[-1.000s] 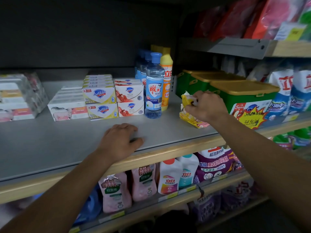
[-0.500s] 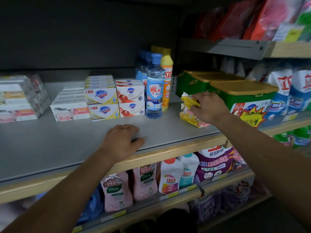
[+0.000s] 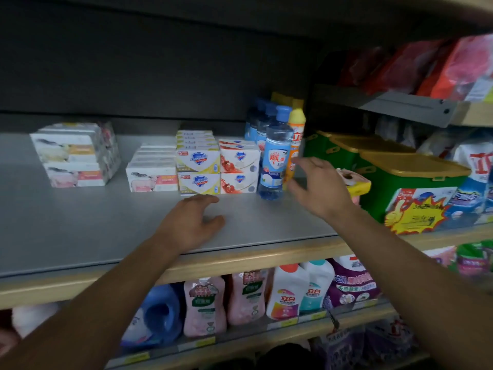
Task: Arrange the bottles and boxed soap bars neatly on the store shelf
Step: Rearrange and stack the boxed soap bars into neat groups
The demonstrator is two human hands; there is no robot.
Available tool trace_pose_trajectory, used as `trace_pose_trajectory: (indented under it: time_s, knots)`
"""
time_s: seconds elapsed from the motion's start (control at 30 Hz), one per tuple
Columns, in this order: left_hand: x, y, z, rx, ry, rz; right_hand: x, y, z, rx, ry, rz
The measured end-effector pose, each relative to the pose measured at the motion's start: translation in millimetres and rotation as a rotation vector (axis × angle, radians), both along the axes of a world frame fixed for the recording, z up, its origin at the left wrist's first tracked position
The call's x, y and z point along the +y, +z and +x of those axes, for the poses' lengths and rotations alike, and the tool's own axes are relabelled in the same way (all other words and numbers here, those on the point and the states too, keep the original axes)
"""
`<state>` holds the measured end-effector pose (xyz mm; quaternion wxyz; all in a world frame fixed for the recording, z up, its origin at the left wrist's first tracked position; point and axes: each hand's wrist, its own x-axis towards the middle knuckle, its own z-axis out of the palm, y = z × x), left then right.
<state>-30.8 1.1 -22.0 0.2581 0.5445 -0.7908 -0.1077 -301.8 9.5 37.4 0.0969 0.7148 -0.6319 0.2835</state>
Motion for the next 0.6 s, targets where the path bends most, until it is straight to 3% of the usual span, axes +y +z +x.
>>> trace_pose_trajectory:
  time_s: [0.37, 0.6]
  knots:
    - [30, 1, 217, -0.15, 0.455, 0.056, -47, -20, 230, -0.372, 0.474, 0.186]
    - [36, -17, 280, -0.25, 0.565, 0.01, -111, -21, 335, -0.255, 0.516, 0.184]
